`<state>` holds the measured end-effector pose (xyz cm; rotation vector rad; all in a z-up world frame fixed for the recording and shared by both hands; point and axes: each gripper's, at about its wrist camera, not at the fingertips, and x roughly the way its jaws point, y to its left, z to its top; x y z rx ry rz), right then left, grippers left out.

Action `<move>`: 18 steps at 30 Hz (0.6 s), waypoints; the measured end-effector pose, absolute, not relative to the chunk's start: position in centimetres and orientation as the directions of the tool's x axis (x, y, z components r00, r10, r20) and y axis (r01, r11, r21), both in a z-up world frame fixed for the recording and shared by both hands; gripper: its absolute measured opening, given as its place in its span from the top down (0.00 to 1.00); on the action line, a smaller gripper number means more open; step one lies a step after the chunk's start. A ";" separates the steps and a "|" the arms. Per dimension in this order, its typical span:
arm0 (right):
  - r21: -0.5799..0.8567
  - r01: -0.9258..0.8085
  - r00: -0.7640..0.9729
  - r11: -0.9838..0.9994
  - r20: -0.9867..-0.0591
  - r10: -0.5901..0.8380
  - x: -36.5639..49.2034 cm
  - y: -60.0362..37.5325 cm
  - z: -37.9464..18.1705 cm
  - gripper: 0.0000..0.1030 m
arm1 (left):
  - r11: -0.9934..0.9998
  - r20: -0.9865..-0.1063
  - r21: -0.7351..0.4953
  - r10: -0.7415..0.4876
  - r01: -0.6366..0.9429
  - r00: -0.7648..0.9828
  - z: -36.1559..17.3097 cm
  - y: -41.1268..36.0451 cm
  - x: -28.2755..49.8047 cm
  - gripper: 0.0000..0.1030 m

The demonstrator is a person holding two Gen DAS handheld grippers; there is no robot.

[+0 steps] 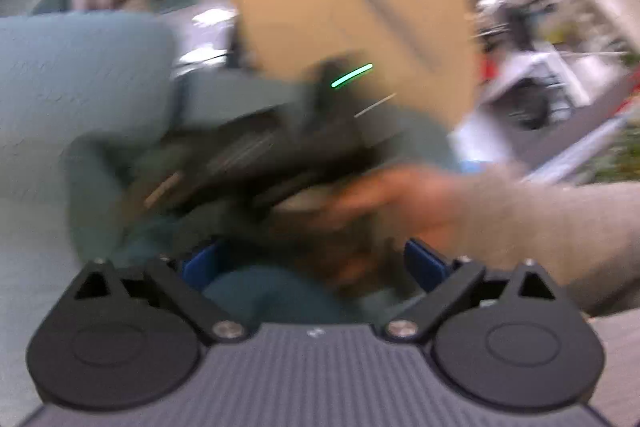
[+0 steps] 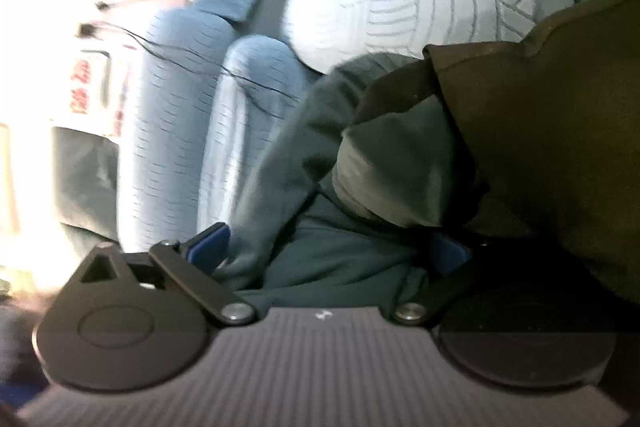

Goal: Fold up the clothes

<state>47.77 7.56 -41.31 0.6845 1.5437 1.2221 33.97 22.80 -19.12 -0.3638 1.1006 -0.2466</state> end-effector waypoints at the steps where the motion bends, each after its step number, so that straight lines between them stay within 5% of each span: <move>1: 0.954 -0.095 -0.304 0.285 -0.300 0.904 48.6 5.6 -40.7 0.01 | 0.914 -0.823 -0.406 -0.369 0.008 0.433 -19.3 22.8 33.9 0.07; 3: 0.971 -0.059 -0.255 0.230 -0.237 0.937 49.6 2.5 -39.2 0.01 | 0.918 -0.828 -0.396 -0.359 0.004 0.430 -20.4 22.5 33.7 0.07; 6: 0.948 -0.244 -0.141 0.206 -0.245 0.959 50.4 -2.2 -33.7 0.00 | 0.938 -0.844 -0.348 -0.312 -0.002 0.436 -21.0 22.0 33.4 0.07; 11: 0.494 -0.818 -0.046 0.295 -0.567 0.822 44.4 -4.6 -25.8 0.00 | 0.937 -0.868 -0.339 -0.278 -0.081 0.412 -23.2 22.6 33.8 0.04; 16: 0.295 -0.950 -0.207 0.099 -0.837 0.506 38.5 2.5 -30.7 0.00 | 0.946 -0.893 -0.324 -0.307 0.001 0.328 -24.3 22.6 35.3 0.00; 18: 0.220 -0.974 -0.178 0.047 -0.883 0.435 37.2 4.7 -33.0 0.00 | 0.949 -0.912 -0.278 -0.310 0.151 0.268 -23.3 21.7 36.3 0.03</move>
